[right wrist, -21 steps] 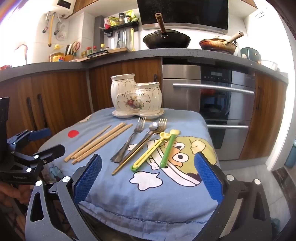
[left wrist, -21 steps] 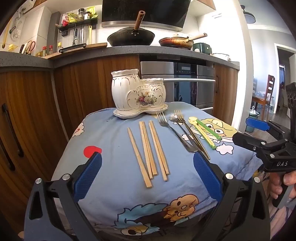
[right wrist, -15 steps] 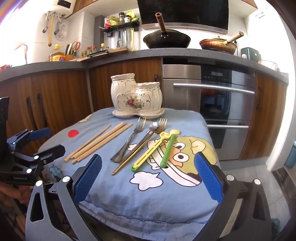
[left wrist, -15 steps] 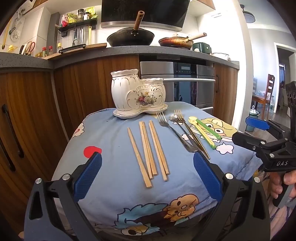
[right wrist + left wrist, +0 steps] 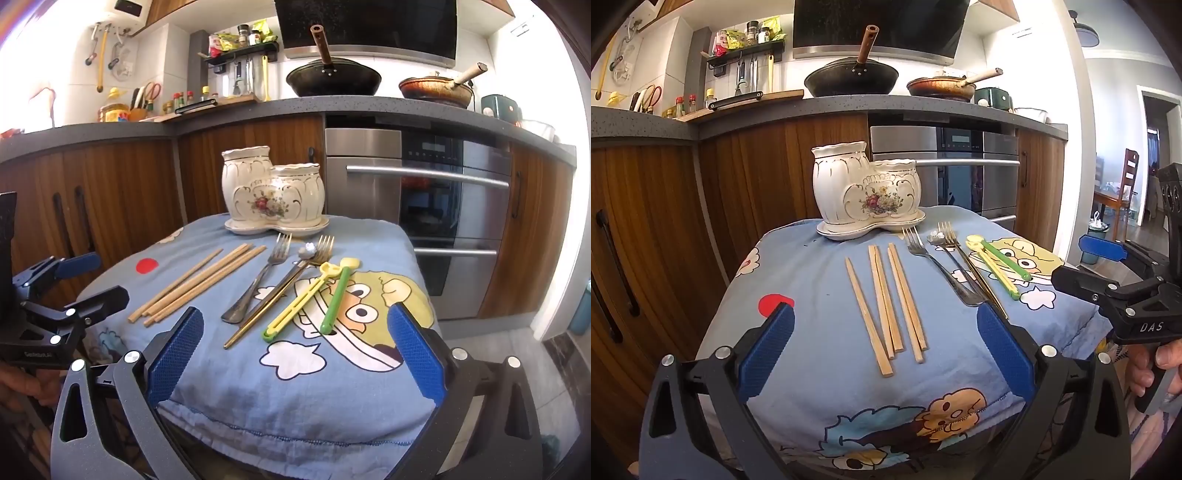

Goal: Organize utensils

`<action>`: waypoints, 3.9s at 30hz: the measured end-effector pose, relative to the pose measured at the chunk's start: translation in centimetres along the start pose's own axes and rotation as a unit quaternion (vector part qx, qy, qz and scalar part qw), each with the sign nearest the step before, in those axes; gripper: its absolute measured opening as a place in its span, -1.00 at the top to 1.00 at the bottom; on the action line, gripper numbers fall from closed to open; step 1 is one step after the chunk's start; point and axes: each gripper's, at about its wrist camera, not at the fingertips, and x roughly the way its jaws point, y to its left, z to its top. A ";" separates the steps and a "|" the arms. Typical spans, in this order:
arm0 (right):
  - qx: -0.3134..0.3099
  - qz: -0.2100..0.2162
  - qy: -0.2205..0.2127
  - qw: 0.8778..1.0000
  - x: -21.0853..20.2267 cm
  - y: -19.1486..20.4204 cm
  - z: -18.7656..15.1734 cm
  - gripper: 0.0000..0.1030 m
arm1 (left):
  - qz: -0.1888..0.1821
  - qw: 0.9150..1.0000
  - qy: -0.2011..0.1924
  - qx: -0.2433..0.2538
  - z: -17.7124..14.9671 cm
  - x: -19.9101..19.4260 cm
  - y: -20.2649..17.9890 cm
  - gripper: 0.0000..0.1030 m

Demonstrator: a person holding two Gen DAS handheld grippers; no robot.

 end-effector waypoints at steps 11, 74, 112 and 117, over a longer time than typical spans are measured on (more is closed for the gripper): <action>0.000 -0.001 0.000 1.000 0.0 0.0 0.0 -0.92 | -0.001 1.000 0.000 0.000 0.0 0.0 -0.1 -0.90; -0.001 0.000 -0.001 1.000 0.0 0.1 0.0 -0.92 | -0.002 1.000 -0.001 0.004 0.0 0.0 -0.5 -0.90; 0.043 -0.031 0.146 0.988 7.7 -4.1 2.9 -0.01 | -0.022 0.983 0.171 -0.061 3.9 11.3 5.3 0.02; 0.036 -0.031 0.180 0.983 9.8 -4.5 2.6 0.15 | -0.018 0.978 0.202 -0.055 3.1 13.0 5.3 0.30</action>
